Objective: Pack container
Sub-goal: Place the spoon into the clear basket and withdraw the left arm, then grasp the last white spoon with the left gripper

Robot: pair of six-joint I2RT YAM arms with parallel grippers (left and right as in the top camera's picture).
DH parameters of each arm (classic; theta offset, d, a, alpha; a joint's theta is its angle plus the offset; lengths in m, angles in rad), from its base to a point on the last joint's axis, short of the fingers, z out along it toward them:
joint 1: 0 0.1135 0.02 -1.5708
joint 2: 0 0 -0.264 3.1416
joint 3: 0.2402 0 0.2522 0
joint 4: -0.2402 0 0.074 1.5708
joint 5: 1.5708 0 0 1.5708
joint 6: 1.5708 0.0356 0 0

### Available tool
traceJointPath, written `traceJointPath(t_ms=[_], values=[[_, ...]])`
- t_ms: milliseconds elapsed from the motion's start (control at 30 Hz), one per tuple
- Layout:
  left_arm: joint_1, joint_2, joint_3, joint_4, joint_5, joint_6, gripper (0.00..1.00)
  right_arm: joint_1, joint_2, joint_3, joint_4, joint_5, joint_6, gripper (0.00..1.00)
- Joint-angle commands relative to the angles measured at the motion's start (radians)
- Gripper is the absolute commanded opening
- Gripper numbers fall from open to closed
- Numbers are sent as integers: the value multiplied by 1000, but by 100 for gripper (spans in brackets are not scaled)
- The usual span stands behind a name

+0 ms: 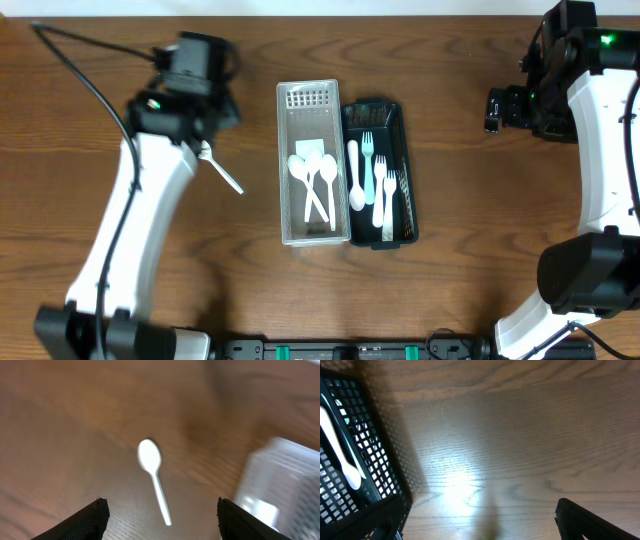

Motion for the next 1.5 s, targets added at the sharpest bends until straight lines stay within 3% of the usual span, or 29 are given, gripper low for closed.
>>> traceJointPath(t_ms=[0,267,533,1067,1133,1300,1467], values=[[120,105,-20,-6,156,-79,72,7,0,-1,-3,-4,-10,99],[250,367,-20,16,389,-79,72,7,0,-1,-3,-3,-10,99],[240,504,-20,50,395,-10,72,7,0,-1,-2,-3,-10,99],[239,626,-24,50,394,-10,72,7,0,-1,-5,-3,-10,99],[239,626,-24,49,394,-10,66,7,0,-1,-5,-3,-10,99],[239,626,-23,30,393,-9,38,7,0,-1,-4,-3,-10,99],[239,623,-23,11,393,-8,25,7,0,-1,-3,-3,-10,99]])
